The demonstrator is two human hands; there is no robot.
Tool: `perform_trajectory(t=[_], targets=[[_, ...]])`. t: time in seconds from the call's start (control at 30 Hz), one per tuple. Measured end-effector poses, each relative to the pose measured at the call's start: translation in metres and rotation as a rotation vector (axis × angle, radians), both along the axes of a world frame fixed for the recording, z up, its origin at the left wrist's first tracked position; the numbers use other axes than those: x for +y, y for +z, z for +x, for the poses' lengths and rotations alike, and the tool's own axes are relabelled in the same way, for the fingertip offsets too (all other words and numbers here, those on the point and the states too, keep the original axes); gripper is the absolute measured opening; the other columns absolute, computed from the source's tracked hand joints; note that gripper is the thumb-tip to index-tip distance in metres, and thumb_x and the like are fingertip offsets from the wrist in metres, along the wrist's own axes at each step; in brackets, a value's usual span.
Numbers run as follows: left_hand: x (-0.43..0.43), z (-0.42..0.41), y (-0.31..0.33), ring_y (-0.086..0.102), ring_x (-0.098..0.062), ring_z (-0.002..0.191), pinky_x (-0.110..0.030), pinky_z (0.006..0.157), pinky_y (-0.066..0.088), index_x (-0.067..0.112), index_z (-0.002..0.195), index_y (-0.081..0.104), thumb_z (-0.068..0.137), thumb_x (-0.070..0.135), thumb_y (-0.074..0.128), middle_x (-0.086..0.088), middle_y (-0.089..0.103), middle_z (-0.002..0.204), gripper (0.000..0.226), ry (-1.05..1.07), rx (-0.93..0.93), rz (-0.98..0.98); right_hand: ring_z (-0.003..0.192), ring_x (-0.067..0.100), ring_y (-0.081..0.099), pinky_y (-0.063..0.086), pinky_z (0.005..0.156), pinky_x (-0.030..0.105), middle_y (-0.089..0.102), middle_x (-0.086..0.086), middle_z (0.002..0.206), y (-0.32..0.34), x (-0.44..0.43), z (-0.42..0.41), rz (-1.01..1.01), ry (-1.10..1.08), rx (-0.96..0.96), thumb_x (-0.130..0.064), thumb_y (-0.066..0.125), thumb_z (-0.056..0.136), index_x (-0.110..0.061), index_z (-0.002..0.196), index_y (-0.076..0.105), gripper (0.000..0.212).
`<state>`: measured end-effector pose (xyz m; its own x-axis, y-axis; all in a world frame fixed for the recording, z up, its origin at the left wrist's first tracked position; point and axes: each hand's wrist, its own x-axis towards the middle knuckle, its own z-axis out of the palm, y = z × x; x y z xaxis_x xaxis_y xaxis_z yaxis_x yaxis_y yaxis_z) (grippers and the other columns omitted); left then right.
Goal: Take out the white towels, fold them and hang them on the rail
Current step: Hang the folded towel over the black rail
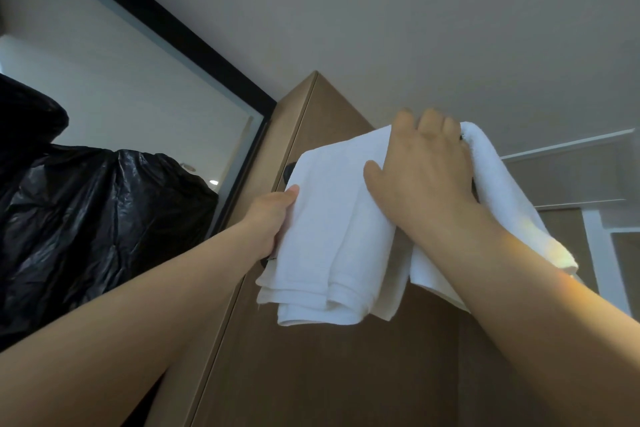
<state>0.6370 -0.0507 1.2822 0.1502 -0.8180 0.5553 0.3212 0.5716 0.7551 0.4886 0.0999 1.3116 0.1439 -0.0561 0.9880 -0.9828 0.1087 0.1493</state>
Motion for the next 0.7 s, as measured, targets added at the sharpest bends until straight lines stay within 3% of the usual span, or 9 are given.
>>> perform_trajectory(t=[0.07, 0.17, 0.23, 0.3, 0.37, 0.43, 0.6, 0.7], targets=[[0.001, 0.000, 0.000, 0.064, -0.032, 0.108, -0.049, 0.100, 0.048, 0.013, 0.117, 0.064, 0.092, 0.043, 0.061, -0.008, 0.069, 0.116, 0.039, -0.002, -0.016, -0.002, 0.084, 0.023, 0.051, 0.029, 0.054, 0.026, 0.058, 0.013, 0.112, 0.001, 0.001, -0.006, 0.089, 0.075, -0.017, -0.022, 0.055, 0.093, -0.001, 0.140, 0.029, 0.058], [0.002, 0.001, 0.001, 0.063, -0.027, 0.111, -0.043, 0.103, 0.046, 0.015, 0.124, 0.060, 0.098, 0.050, 0.045, -0.006, 0.067, 0.120, 0.046, -0.118, -0.050, 0.062, 0.057, 0.007, 0.040, 0.024, 0.043, 0.021, 0.053, 0.002, 0.079, 0.002, 0.000, -0.012, 0.256, 0.242, -0.034, -0.009, 0.049, 0.095, -0.002, 0.150, 0.013, 0.065], [0.005, 0.002, 0.004, 0.063, -0.026, 0.111, -0.040, 0.097, 0.048, 0.015, 0.126, 0.057, 0.102, 0.050, 0.033, -0.007, 0.067, 0.121, 0.049, -0.185, -0.068, 0.080, 0.062, 0.009, 0.045, 0.031, 0.049, 0.027, 0.057, 0.004, 0.084, -0.002, -0.003, -0.015, 0.284, 0.298, 0.008, -0.005, 0.046, 0.095, -0.003, 0.151, 0.005, 0.070], [0.008, 0.004, 0.007, 0.065, -0.026, 0.102, -0.037, 0.082, 0.052, 0.013, 0.123, 0.058, 0.103, 0.047, 0.031, -0.008, 0.069, 0.115, 0.047, -0.224, -0.064, 0.080, 0.078, 0.016, 0.049, 0.026, 0.060, 0.025, 0.058, 0.013, 0.109, -0.008, -0.007, -0.016, 0.258, 0.353, 0.038, 0.000, 0.043, 0.091, -0.005, 0.151, 0.005, 0.071], [0.011, 0.008, 0.009, 0.067, -0.024, 0.081, -0.035, 0.067, 0.053, 0.012, 0.112, 0.061, 0.103, 0.043, 0.036, -0.008, 0.072, 0.094, 0.041, -0.249, -0.043, 0.091, 0.087, 0.022, 0.047, 0.023, 0.063, 0.021, 0.045, 0.018, 0.133, -0.015, -0.013, -0.014, 0.208, 0.377, 0.037, 0.003, 0.038, 0.088, -0.010, 0.153, 0.004, 0.074], [0.012, 0.010, 0.010, 0.065, -0.022, 0.071, -0.035, 0.062, 0.052, 0.011, 0.108, 0.062, 0.101, 0.038, 0.045, -0.006, 0.070, 0.081, 0.033, -0.233, -0.046, 0.099, 0.087, 0.025, 0.046, 0.024, 0.066, 0.023, 0.035, 0.020, 0.141, -0.019, -0.018, -0.012, 0.144, 0.359, 0.038, 0.000, 0.037, 0.091, -0.015, 0.155, 0.001, 0.075], [0.010, 0.008, 0.013, 0.066, -0.021, 0.066, -0.030, 0.058, 0.051, 0.008, 0.098, 0.066, 0.097, 0.035, 0.058, -0.005, 0.071, 0.076, 0.028, -0.087, -0.024, 0.045, 0.104, 0.030, 0.057, 0.033, 0.072, 0.030, 0.053, 0.018, 0.128, -0.009, -0.020, -0.009, 0.101, 0.431, 0.047, -0.022, 0.045, 0.101, -0.018, 0.155, 0.003, 0.069], [0.010, 0.002, 0.022, 0.063, -0.024, 0.076, -0.030, 0.060, 0.047, 0.009, 0.091, 0.060, 0.097, 0.039, 0.054, -0.006, 0.068, 0.088, 0.031, 0.062, -0.009, 0.018, 0.101, 0.031, 0.059, 0.032, 0.064, 0.033, 0.059, 0.014, 0.120, 0.008, -0.014, -0.007, 0.078, 0.244, 0.071, -0.021, 0.050, 0.099, -0.013, 0.148, 0.025, 0.056]])
